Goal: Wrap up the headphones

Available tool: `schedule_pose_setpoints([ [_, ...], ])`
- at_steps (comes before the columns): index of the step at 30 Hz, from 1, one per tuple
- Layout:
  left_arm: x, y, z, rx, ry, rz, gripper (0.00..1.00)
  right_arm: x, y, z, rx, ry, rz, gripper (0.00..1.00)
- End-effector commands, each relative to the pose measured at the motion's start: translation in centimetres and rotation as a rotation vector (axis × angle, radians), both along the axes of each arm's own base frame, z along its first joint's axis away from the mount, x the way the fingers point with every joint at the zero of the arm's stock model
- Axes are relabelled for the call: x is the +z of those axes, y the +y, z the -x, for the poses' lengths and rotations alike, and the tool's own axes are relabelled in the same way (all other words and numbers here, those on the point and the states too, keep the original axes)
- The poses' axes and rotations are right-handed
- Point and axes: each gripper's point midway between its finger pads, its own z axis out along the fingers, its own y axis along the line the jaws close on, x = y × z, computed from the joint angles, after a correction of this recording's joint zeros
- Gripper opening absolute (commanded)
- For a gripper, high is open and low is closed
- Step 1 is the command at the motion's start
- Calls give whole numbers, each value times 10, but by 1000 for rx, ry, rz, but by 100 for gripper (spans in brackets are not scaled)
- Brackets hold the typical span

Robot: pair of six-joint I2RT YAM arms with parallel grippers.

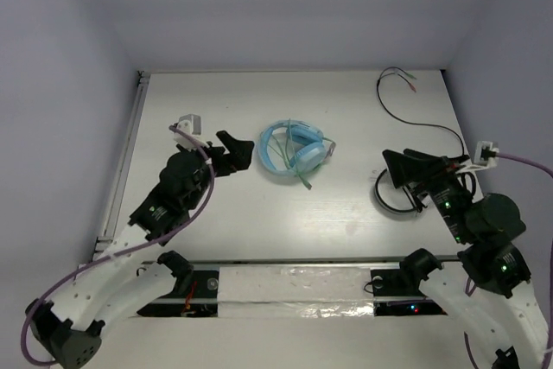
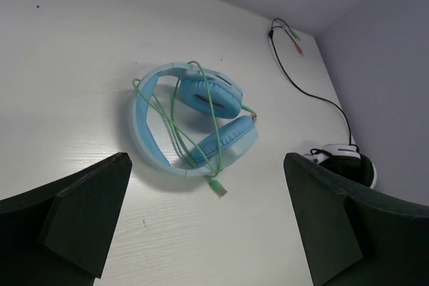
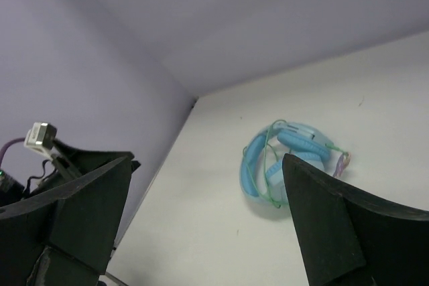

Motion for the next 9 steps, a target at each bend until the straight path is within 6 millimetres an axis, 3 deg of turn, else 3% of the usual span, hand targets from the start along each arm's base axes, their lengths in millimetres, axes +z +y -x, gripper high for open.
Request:
schedule_pose_setpoints([
  [1, 47, 15, 18, -8, -109, 9, 99, 17, -14, 10, -42, -35, 11, 100],
  [3, 75, 25, 27, 4, -173, 29, 99, 19, -18, 11, -57, -31, 18, 100],
  [5, 86, 26, 31, -8, -207, 33, 99, 20, -18, 12, -56, -31, 19, 100],
  [9, 84, 29, 32, -1, -211, 21, 99, 20, -20, 12, -60, -27, 21, 100],
])
